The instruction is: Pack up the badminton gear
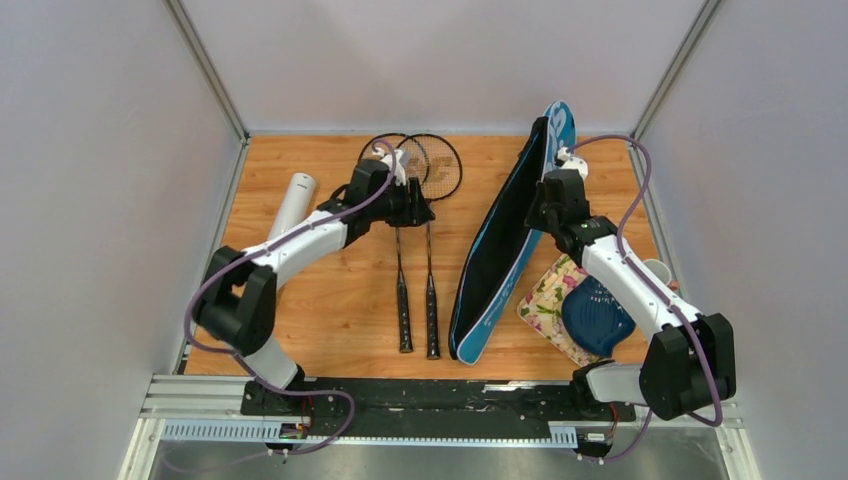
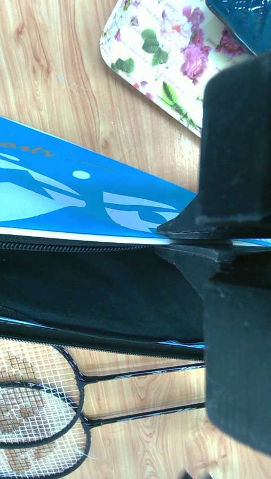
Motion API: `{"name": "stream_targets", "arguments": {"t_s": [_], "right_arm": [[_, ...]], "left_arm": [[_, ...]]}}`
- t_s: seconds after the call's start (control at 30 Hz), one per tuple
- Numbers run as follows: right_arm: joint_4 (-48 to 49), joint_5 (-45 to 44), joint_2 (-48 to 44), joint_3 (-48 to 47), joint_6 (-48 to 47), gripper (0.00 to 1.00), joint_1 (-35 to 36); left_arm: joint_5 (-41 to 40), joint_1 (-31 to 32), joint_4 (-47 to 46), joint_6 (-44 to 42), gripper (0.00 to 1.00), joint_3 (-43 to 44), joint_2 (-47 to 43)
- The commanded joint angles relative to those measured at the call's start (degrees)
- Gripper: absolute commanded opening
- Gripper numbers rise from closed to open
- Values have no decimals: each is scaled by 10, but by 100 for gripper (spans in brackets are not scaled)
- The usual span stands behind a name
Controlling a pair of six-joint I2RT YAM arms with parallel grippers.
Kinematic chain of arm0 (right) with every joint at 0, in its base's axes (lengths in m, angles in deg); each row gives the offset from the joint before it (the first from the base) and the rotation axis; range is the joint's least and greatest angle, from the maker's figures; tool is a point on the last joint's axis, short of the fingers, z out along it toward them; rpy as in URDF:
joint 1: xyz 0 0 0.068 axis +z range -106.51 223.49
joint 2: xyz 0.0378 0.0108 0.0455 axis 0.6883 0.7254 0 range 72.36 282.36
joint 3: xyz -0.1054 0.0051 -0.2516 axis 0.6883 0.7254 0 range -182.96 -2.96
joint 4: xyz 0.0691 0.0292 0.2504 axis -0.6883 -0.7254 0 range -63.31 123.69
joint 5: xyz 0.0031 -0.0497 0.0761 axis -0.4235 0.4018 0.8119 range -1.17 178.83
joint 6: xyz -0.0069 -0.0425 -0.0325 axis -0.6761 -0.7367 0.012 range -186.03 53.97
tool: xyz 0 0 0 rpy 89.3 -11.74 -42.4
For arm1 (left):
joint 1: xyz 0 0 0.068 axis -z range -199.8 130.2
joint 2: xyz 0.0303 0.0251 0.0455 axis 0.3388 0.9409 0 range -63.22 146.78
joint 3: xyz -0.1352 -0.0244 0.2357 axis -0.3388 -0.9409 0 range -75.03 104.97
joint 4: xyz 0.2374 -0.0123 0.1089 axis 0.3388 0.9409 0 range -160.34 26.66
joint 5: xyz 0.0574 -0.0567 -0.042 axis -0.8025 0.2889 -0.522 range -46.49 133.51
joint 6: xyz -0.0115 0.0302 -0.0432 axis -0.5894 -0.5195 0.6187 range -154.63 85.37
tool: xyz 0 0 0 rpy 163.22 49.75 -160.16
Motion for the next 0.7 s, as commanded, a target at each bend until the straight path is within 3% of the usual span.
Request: {"name": "stream_targets", "arguments": {"t_s": [0.0, 0.2, 0.67], "right_arm": [[53, 15, -17, 6, -22, 0, -2], [52, 14, -28, 14, -28, 0, -5], [57, 20, -22, 9, -26, 0, -11]], "left_arm": [[-62, 4, 152, 9, 55, 103, 115], [-165, 29, 165, 21, 52, 142, 192], [-287, 84, 244, 33, 49, 247, 305]]}}
